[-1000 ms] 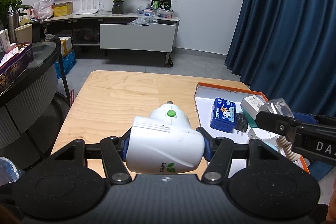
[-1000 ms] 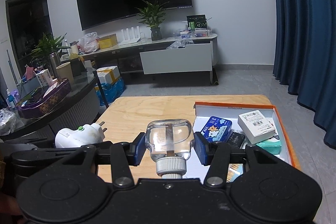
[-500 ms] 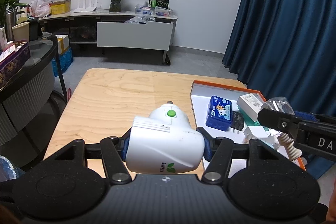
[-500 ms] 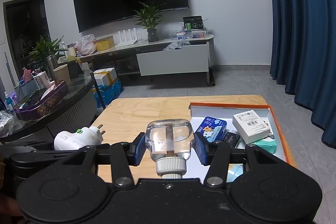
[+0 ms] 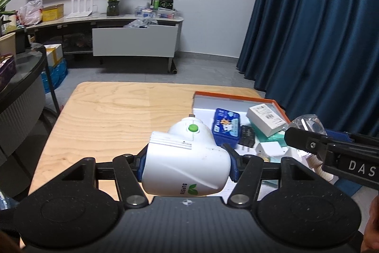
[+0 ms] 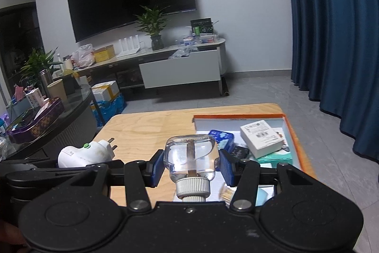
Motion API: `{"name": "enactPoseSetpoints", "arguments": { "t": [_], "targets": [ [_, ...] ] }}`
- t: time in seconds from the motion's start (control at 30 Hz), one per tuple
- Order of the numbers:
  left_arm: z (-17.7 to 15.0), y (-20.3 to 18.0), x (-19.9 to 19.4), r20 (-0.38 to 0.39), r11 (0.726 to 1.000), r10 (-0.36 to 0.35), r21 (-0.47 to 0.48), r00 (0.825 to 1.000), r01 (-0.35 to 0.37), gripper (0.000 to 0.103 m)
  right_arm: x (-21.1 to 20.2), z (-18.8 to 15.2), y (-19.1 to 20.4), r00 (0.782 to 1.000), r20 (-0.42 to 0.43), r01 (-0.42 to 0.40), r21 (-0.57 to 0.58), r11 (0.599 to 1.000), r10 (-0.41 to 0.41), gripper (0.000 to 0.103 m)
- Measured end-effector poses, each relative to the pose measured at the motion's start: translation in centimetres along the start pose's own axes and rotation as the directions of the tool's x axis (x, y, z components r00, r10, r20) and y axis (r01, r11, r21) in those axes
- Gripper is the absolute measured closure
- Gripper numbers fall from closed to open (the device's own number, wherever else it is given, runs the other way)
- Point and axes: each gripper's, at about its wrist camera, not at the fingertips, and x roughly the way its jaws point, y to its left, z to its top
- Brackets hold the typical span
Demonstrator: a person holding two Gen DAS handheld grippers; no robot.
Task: Organize rigid objects
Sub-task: 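Carry the plug-in with the left tool while the right tool carries the glass bottle toward the tray, then move both held items over the tray, the plug-in above the blue box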
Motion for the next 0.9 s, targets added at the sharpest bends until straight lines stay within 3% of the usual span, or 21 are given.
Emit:
{"name": "enactPoseSetpoints", "arguments": {
  "t": [0.9],
  "targets": [
    [0.3, -3.8, 1.5, -0.025, 0.994, -0.074, 0.073, 0.997, 0.076, 0.042, -1.2, 0.2, -3.8, 0.997, 0.022, 0.076, 0.058, 0.995, -0.077, 0.043]
  ]
}}
